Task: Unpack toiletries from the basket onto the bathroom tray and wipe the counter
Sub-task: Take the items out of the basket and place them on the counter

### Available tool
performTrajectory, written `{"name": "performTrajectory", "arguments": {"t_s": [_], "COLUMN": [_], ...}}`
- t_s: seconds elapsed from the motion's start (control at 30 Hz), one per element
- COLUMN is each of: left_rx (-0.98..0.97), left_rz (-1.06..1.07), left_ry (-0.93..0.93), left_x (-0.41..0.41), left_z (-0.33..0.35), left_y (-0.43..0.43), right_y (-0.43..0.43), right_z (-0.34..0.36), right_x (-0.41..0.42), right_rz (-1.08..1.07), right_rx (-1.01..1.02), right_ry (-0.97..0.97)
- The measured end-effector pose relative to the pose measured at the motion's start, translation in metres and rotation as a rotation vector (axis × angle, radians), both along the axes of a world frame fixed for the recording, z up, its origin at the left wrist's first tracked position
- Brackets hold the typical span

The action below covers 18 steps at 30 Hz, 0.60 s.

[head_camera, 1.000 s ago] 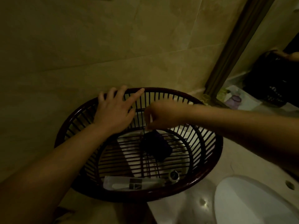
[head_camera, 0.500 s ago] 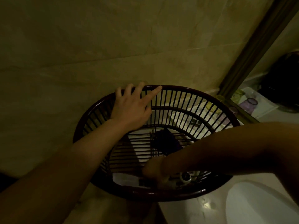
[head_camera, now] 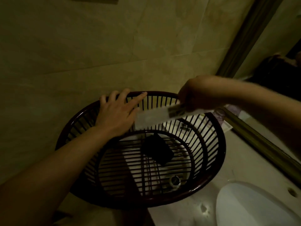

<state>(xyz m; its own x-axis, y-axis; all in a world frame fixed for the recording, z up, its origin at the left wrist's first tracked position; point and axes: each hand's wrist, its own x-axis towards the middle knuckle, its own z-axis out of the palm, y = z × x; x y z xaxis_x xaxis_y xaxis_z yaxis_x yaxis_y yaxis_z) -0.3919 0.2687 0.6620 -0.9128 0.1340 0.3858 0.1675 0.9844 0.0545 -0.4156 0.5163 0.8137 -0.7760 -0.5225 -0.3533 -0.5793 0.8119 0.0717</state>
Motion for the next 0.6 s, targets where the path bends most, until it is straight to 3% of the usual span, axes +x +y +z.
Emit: {"name": "performTrajectory", "arguments": {"t_s": [0.2,0.33,0.47,0.6], "left_rx": [-0.037,-0.055,-0.071,-0.082], "left_rz": [0.016,0.025,0.03,0.032], "left_ry": [-0.004,-0.002,-0.006,-0.008], "left_x": [0.002,0.004,0.004,0.004], "left_z": [0.002,0.002,0.003,0.002], "left_y": [0.002,0.003,0.003,0.003], "right_y": [0.093,0.123,0.123,0.113], "right_z": [0.046,-0.017,-0.103,-0.161], "right_x": [-0.026,-0.066,-0.092,-0.11], "right_rz": [-0.319,-0.533,-0.605,-0.705], "right_rx": [-0.477,-0.371,-0.215,-0.358], "right_ry": [0.078,0.096,0.038,-0.121]}}
